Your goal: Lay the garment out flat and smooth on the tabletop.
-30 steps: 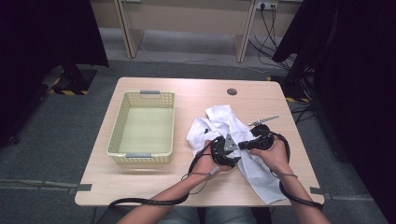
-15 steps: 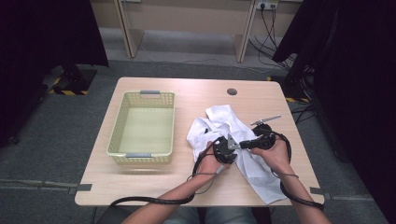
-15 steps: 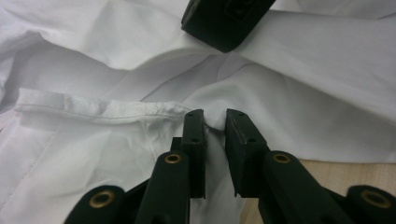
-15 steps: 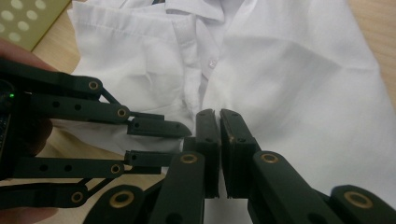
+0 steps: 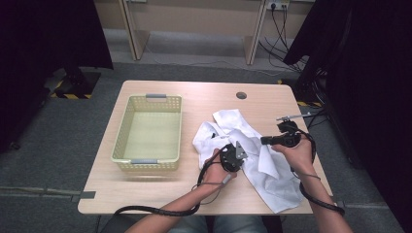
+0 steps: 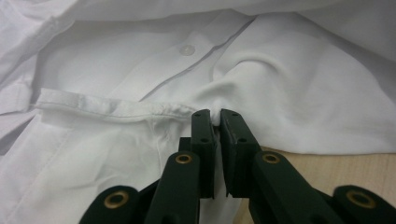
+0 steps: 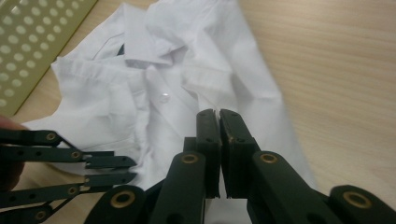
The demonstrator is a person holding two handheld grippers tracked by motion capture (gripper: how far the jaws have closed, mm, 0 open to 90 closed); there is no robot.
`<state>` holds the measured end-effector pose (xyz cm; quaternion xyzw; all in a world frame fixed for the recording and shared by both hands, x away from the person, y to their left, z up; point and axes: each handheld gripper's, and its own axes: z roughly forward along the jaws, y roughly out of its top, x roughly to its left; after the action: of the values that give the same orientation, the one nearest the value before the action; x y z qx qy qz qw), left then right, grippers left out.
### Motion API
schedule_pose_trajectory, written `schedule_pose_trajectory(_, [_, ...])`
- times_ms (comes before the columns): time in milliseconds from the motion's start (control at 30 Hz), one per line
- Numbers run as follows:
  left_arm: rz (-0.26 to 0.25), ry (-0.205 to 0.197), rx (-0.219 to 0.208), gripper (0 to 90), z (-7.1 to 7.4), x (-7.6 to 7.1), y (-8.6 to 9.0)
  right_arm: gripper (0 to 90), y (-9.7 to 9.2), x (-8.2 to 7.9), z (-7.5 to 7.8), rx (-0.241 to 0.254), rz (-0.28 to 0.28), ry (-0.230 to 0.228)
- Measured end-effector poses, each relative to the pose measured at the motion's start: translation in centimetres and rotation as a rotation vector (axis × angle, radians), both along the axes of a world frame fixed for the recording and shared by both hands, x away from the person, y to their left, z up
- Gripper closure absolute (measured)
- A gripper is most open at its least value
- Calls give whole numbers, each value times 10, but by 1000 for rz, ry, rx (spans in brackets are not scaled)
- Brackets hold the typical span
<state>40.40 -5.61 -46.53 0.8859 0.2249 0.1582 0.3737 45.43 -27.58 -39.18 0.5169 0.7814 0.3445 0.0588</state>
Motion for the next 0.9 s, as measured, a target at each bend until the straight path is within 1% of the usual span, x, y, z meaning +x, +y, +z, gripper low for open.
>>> schedule_pose_trajectory(133, [-16, 0, -3, 839, 3, -5, 5, 881, -12, 3, 3, -4, -36, -5])
schedule_pose_trajectory(300, [-25, -2, -8, 840, 5, -10, 12, 885, -21, 7, 1, -11, -66, 1])
schedule_pose_trajectory(433, [-16, 5, -9, 843, 3, -9, 18, 886, -28, 9, 0, -2, -91, 1])
schedule_pose_trajectory(567, [-5, -1, -13, 844, 3, -10, 25, 886, -37, 12, 1, 9, -126, -4])
schedule_pose_trajectory(800, [4, -3, -12, 845, 3, -10, 36, 887, -52, 13, 0, -16, -181, -12])
schedule_pose_trajectory(900, [11, -4, -10, 845, 4, -9, 40, 887, -60, 13, -2, -20, -203, -8])
